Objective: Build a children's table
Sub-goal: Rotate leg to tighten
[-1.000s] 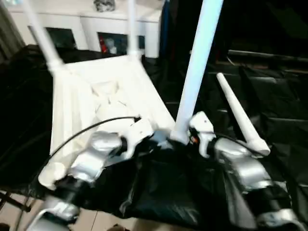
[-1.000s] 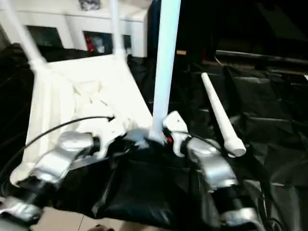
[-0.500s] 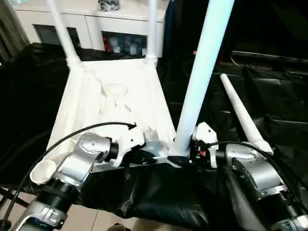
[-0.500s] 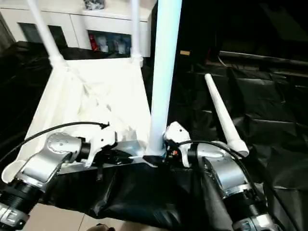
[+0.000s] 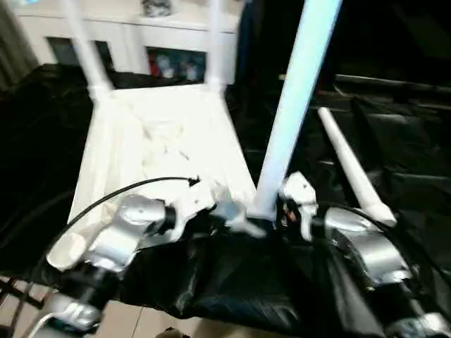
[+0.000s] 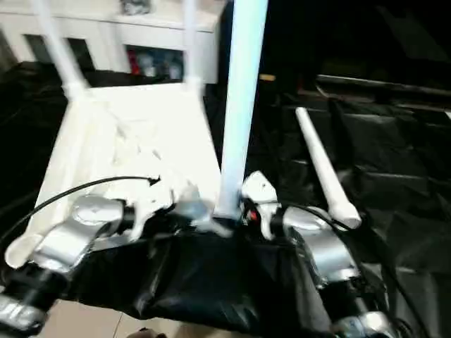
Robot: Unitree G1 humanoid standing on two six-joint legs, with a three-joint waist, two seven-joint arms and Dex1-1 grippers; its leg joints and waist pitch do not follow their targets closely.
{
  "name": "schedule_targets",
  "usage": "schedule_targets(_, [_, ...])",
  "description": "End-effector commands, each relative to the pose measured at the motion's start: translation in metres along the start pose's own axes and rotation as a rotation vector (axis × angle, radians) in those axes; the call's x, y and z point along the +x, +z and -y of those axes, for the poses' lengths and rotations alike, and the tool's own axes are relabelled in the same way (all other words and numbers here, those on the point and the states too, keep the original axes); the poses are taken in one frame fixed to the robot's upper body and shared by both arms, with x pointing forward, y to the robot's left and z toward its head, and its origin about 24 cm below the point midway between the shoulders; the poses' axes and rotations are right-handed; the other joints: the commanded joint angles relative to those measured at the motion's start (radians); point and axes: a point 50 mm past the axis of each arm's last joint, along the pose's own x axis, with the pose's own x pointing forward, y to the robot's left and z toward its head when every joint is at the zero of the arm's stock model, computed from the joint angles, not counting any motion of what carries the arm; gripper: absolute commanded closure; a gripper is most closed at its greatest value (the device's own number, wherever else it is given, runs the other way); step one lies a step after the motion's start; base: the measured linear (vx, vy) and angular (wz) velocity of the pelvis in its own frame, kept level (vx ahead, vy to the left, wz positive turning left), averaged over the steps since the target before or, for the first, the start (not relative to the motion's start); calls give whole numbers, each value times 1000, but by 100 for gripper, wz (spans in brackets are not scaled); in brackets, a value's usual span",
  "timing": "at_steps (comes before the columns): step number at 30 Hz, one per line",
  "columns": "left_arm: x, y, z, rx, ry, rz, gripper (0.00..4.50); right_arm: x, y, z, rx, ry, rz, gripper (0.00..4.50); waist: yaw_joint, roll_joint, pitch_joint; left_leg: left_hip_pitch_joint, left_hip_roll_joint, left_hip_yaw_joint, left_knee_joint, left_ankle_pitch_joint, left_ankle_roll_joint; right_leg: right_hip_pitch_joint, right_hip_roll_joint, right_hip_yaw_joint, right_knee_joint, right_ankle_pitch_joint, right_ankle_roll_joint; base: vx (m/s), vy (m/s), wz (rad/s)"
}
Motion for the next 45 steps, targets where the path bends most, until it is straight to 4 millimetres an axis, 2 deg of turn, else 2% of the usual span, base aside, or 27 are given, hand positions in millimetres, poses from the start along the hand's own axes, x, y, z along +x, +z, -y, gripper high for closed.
schedule_targets(1, [18, 28, 1, 1, 82, 96, 450, 18, -7, -5, 41, -142, -53, 181, -7, -11, -61, 17, 35, -17, -76, -241, -28, 37, -71, 28, -84, -331, -178, 0, 0, 0])
schedule_targets(2, [22, 30, 2, -6, 91, 99, 450, 22, -7, -5, 66, -186, -53, 181, -11, -11, -61, 10, 36, -19, -78, -229, -26, 42, -70, 27, -85, -307, -173, 0, 0, 0])
schedule_targets(4, [27, 33, 5, -18, 99, 105, 450, 27, -6, -6, 89, -228, -49, 181, -11, -7, -62, 15, 36, -16, -75, -231, -17, 36, -69, 29, -87, -283, -172, 0, 0, 0])
schedule_targets(6, [34, 37, 9, -22, 97, 114, 450, 34, -3, -9, 120, -255, -35, 181, -15, -8, -64, 13, 34, -14, -72, -218, -2, 38, -67, 29, -85, -246, -181, 0, 0, 0])
schedule_targets(8, [38, 40, 12, -4, 83, 126, 450, 39, 3, -16, 121, -200, 4, 181, -15, -8, -65, 12, 35, -12, -70, -207, 10, 38, -66, 31, -84, -210, -186, 0, 0, 0])
schedule_targets(9, [39, 40, 13, 1, 81, 129, 450, 40, 4, -17, 119, -184, 13, 125, -13, -7, -67, 12, 35, -13, -70, -192, 16, 42, -66, 29, -81, -184, -190, 0, 0, 0])
schedule_targets(11, [38, 40, 13, 7, 78, 130, 450, 40, 6, -19, 136, -166, 29, 111, -13, -6, -66, 12, 35, -11, -69, -179, 29, 42, -65, 28, -78, -146, -204, 0, 0, 0])
schedule_targets(15, [28, 34, 13, 33, 30, 121, 450, 34, 8, -19, 61, -94, 36, 71, -13, -5, -63, 14, 36, -12, -71, -216, 25, 41, -67, 29, -84, -201, -201, 0, 0, 0])
schedule_targets(18, [25, 32, 13, 44, 13, 120, 450, 32, 9, -18, 41, -71, 36, 71, -13, -5, -64, 14, 38, -13, -71, -216, 25, 41, -67, 29, -82, -195, -202, 0, 0, 0])
schedule_targets(19, [21, 29, 14, 49, -17, 115, 450, 27, 10, -18, 6, -18, 38, 71, -13, -4, -63, 15, 38, -11, -71, -215, 26, 38, -66, 30, -83, -194, -206, 0, 0, 0])
schedule_targets(21, [9, 22, 16, 64, -82, 103, 450, 11, 12, -17, -69, 130, 42, 71, -5, -4, -64, 14, 41, -13, -71, -217, 31, 45, -67, 29, -80, -182, -201, 0, 0, 0])
schedule_targets(23, [7, 21, 16, 72, -94, 102, 450, 7, 12, -17, -87, 162, 42, 71, -4, -2, -65, 15, 42, -10, -70, -198, 46, 40, -65, 30, -77, -134, -215, 0, 0, 0])
schedule_targets(25, [5, 20, 16, 72, -105, 99, 450, 4, 13, -17, -95, 192, 41, 71, -1, -3, -64, 18, 42, -9, -70, -202, 45, 39, -65, 29, -77, -137, -225, 0, 0, 0])
schedule_targets(29, [-10, 14, 19, 80, -207, 90, 450, -16, 12, -16, -147, 358, 12, 71, 7, -3, -63, 18, 44, -11, -71, -218, 48, 42, -66, 29, -76, -159, -221, 0, 0, 0])
schedule_targets(30, [-14, 12, 20, 81, -239, 80, 450, -19, 11, -16, -154, 396, -2, 88, 7, -4, -62, 18, 45, -11, -71, -218, 51, 40, -66, 29, -76, -157, -224, 0, 0, 0])
schedule_targets(35, [-22, 8, 22, 84, -278, 63, 450, -24, 11, -17, -170, 448, -23, 117, 7, -6, -61, 19, 44, -11, -73, -229, 42, 38, -66, 29, -78, -196, -224, 0, 0, 0])
schedule_targets(37, [-25, 7, 23, 79, -293, 58, 450, -25, 11, -18, -176, 463, -24, 147, 6, -8, -60, 20, 44, -10, -73, -235, 38, 36, -67, 30, -80, -211, -221, 0, 0, 0])
schedule_targets(40, [-26, 6, 23, 77, -299, 59, 450, -26, 10, -20, -174, 489, -29, 169, 8, -11, -61, 19, 44, -11, -73, -220, 39, 38, -67, 30, -77, -204, -217, 0, 0, 0])
schedule_targets(45, [-24, 7, 21, 81, -263, 63, 450, -24, 7, -24, -172, 497, -40, 179, 11, -12, -62, 18, 43, -9, -70, -197, 47, 38, -67, 30, -75, -175, -222, 0, 0, 0])
